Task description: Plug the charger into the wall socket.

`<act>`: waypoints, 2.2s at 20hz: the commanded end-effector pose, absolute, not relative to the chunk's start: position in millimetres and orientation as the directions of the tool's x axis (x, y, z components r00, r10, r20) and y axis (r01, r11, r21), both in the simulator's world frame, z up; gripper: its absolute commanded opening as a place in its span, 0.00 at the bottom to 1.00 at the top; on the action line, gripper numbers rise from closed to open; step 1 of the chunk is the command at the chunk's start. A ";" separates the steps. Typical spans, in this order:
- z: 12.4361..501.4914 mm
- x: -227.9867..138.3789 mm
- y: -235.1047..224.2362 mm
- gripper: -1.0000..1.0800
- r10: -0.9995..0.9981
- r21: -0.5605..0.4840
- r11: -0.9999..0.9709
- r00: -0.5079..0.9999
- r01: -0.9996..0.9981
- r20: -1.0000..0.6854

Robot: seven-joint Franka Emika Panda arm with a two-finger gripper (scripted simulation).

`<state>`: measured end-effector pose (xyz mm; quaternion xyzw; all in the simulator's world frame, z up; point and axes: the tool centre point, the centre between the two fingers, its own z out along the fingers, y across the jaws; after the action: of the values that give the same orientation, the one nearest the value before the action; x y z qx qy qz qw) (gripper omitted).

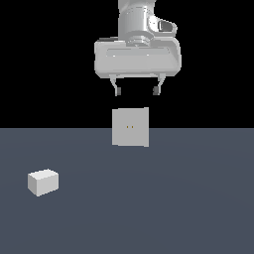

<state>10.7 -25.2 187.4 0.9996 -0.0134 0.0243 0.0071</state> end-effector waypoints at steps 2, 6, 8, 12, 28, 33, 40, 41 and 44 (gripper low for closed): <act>187.3 10.7 -25.0 0.96 -0.026 0.014 -1.000 0.998 -0.026 0.049; 184.1 10.0 -20.0 0.96 -0.002 0.012 -1.000 0.999 -0.002 0.051; 180.9 9.3 -15.0 0.96 0.022 0.011 -1.000 0.998 0.021 0.053; 171.5 6.4 -0.3 0.96 0.093 0.008 -0.996 0.994 0.093 0.058; 102.2 -45.4 98.1 0.96 0.580 -0.004 -0.812 0.807 0.584 0.105; 83.5 -67.4 118.7 0.96 0.688 -0.003 -0.721 0.716 0.693 0.118; 66.8 -88.5 133.4 0.96 0.769 -0.001 -0.631 0.626 0.776 0.128; 65.4 -90.3 134.4 0.96 0.775 -0.001 -0.623 0.618 0.782 0.129; 62.7 -93.5 136.0 0.96 0.786 0.000 -0.609 0.604 0.793 0.130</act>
<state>-91.9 135.2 64.0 0.8975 0.4363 0.0578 -0.0288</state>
